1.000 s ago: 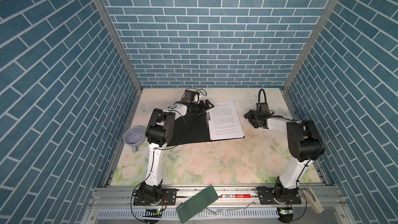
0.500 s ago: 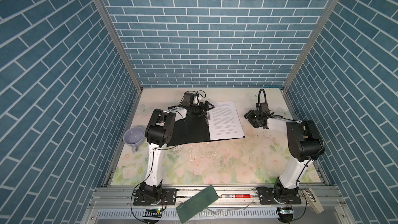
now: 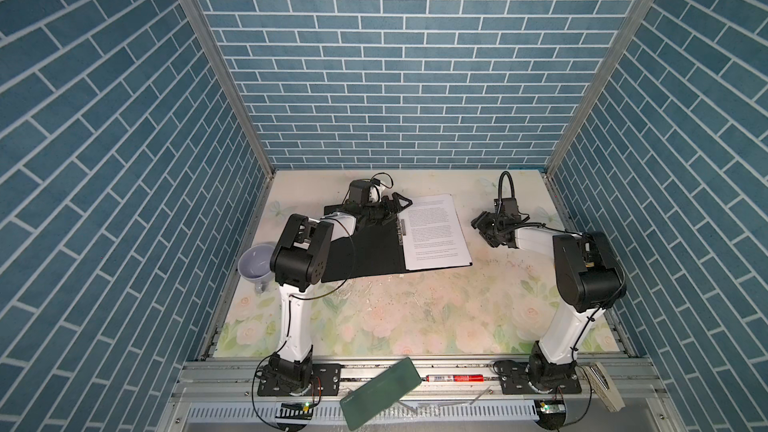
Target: Put the files into the folder
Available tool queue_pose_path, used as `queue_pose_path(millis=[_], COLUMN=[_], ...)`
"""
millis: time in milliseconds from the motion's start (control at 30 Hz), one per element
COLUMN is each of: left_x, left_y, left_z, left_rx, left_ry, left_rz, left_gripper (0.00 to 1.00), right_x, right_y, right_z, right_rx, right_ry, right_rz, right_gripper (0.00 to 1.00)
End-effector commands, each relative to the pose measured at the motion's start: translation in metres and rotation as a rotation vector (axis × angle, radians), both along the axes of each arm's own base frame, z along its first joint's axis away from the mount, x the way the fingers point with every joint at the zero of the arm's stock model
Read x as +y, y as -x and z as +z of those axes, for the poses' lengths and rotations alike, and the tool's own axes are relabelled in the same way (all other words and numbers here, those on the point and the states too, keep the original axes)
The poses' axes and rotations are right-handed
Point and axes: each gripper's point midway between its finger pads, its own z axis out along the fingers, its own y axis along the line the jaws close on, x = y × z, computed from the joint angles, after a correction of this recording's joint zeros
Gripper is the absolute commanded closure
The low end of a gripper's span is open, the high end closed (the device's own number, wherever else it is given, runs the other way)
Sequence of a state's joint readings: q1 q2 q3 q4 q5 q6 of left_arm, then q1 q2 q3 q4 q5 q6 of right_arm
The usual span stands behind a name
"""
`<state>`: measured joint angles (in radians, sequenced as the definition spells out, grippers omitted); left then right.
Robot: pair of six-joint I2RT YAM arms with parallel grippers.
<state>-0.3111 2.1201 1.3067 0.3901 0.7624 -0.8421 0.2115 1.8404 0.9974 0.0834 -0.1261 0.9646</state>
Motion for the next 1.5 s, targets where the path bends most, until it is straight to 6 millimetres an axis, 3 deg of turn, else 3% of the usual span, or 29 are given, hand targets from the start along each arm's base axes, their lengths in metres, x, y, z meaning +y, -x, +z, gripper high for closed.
queue_pose_path(millis=[0, 500, 700, 867, 1067, 1200, 1467], left_x=[-0.004, -0.001, 0.017, 0.028, 0.036, 0.038, 0.044], left_y=[0.005, 0.022, 0.013, 0.011, 0.016, 0.02, 0.023], left_z=[0.02, 0.021, 0.017, 0.007, -0.015, -0.024, -0.039], left_rx=[-0.048, -0.055, -0.024, 0.029, 0.131, 0.165, 0.219], left_ry=[0.036, 0.044, 0.017, -0.048, -0.111, -0.138, -0.181], left_rz=[-0.017, -0.029, 0.017, 0.03, 0.042, 0.033, 0.05], left_gripper=[0.02, 0.09, 0.08, 0.08, 0.15, 0.27, 0.55], right_x=[-0.001, 0.009, 0.02, 0.047, 0.103, 0.132, 0.168], right_y=[0.016, 0.015, 0.008, 0.006, 0.006, 0.005, 0.0], right_z=[-0.017, -0.005, 0.022, 0.04, 0.05, 0.05, 0.053], right_rx=[0.076, 0.088, 0.045, 0.044, 0.089, 0.11, 0.111], right_ry=[0.002, 0.011, -0.051, -0.116, -0.243, -0.298, -0.396], right_rz=[-0.022, -0.067, -0.108, -0.09, 0.006, 0.039, 0.071], right_gripper=[0.35, 0.36, 0.4, 0.44, 0.46, 0.48, 0.51])
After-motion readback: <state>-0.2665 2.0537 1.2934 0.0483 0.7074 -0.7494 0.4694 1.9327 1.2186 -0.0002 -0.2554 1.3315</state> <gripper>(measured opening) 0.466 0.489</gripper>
